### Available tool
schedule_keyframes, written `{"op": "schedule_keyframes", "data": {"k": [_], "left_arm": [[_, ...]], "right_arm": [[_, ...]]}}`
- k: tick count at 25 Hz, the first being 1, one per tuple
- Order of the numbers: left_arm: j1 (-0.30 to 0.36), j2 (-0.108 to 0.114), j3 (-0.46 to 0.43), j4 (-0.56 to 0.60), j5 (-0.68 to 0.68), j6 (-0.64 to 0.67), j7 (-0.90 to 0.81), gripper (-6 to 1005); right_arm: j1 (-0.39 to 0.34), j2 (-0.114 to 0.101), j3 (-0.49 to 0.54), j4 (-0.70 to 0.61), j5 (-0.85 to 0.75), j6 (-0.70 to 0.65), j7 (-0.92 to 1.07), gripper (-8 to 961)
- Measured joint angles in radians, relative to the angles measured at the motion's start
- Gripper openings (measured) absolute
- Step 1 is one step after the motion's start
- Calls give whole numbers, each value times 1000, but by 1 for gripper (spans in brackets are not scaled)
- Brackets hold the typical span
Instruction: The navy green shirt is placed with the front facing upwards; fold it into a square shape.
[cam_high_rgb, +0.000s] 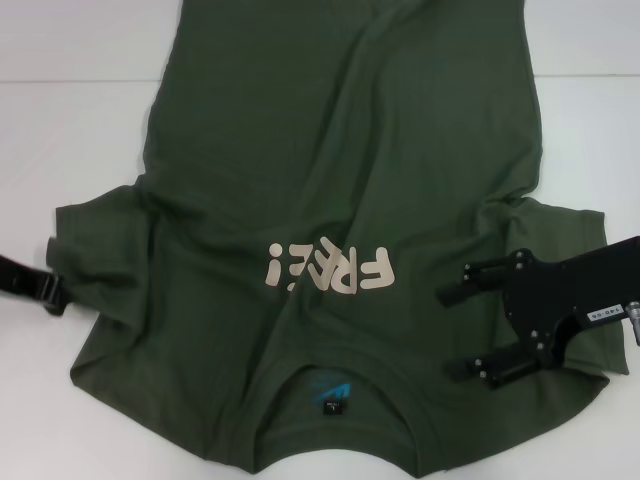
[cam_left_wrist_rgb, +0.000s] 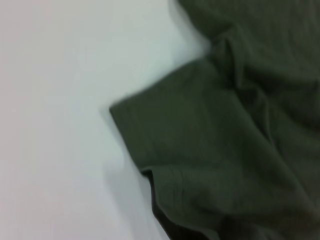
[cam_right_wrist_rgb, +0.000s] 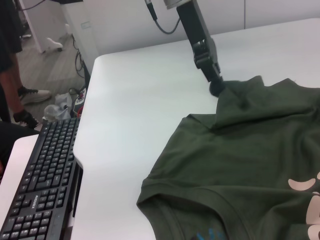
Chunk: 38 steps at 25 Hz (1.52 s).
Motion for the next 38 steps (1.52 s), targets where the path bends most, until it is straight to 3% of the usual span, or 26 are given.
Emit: {"op": "schedule_keyframes", "data": {"k": [7,12,22,31,38], "left_arm": [[-1,-24,16,51,-63,-37,112,54],[9,-27,43,76,-151,-39,182,54],[87,-29,69,172,-346,-8,329,55],[138,-33,168,171,-402,-1,447,54],[116,-30,171,150,-403,-20,455,55]], "right_arm": [[-2,-1,18,0,4,1,11,883],[-7,1,49,0,4,4,19,882],[-3,-4,83,0,4,6,79,882],[5,-1,93,0,6,13,95,882],[17,2,94,3,7,14,95,883]]}}
